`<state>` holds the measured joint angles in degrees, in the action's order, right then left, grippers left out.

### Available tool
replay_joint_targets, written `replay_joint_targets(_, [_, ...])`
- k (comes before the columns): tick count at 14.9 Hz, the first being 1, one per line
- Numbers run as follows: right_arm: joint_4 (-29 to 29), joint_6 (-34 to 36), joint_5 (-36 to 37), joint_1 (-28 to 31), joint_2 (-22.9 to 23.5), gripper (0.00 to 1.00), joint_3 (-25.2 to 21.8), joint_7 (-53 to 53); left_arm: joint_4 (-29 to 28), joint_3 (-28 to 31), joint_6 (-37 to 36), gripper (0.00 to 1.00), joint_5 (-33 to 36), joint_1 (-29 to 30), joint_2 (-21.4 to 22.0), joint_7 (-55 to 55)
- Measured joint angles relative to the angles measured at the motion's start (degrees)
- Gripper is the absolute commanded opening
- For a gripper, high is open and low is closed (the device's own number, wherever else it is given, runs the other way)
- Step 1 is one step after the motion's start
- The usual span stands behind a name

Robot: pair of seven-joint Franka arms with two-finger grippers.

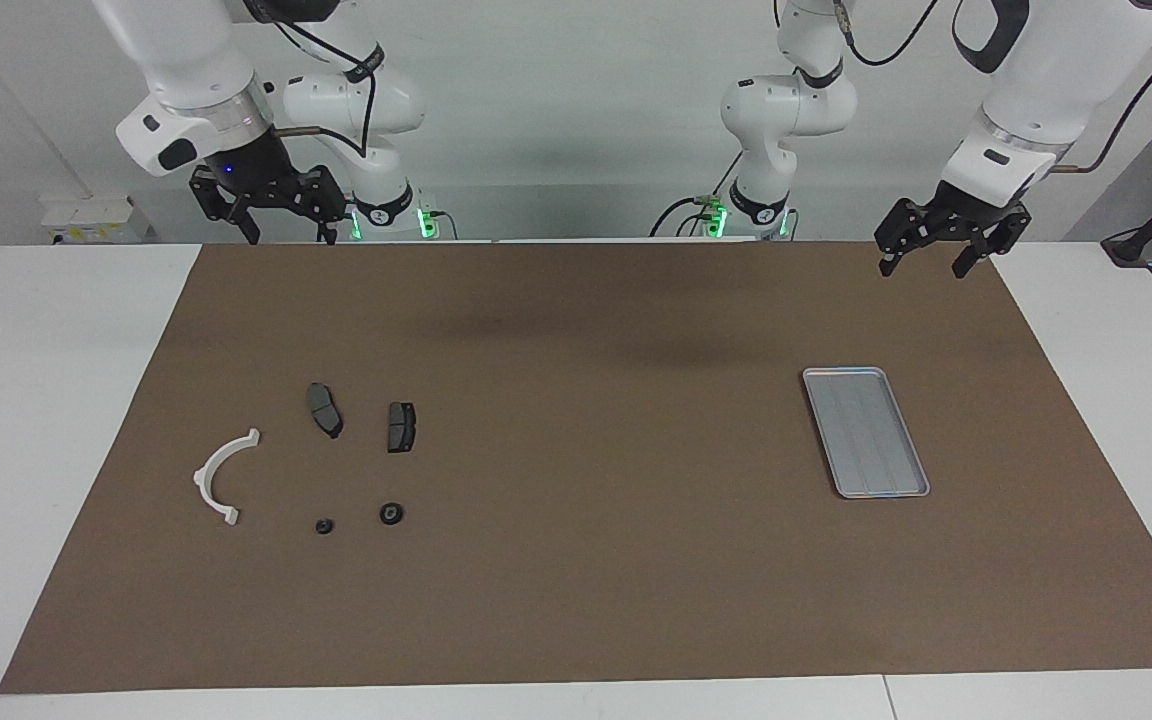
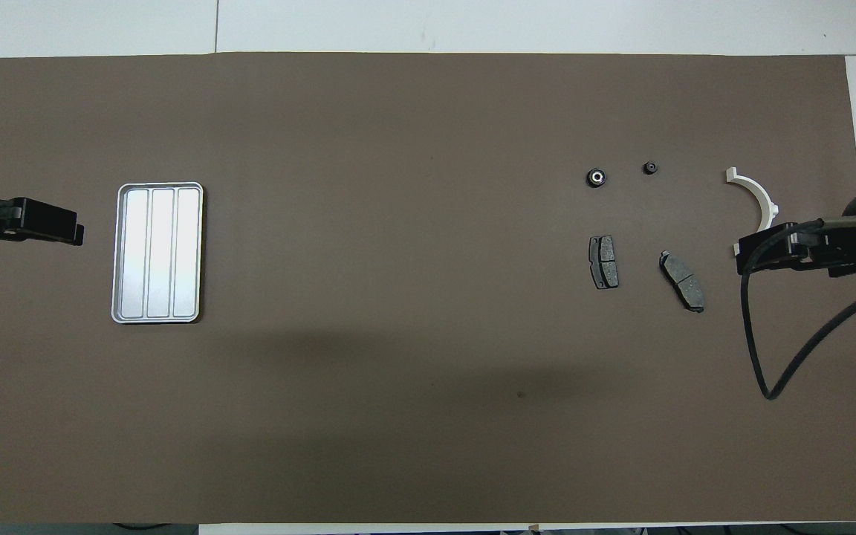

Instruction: Place bearing gear from tray to pile

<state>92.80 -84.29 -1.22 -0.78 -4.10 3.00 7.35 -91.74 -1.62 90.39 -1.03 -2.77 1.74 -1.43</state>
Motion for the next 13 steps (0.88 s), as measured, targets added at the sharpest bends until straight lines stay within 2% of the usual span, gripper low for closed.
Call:
replay_joint_targets(4, [0.22, -1.38, 0.00, 0.25, 0.89, 1.00, -0.07, 0.00, 0.00, 0.00, 0.00, 1.00, 0.00, 0.00, 0.00, -0.02])
replay_joint_targets(9, [0.21, -1.42, 0.00, -1.58, 0.91, 1.00, -2.89, 0.00, 0.00, -0.03, 0.00, 1.00, 0.00, 0.00, 0.00, -0.05])
replay_joint_targets(13, [0.21, -1.42, 0.00, -1.51, 0.91, 1.00, -2.73, 0.00, 0.00, -0.04, 0.03, 1.00, 0.00, 0.00, 0.00, -0.07])
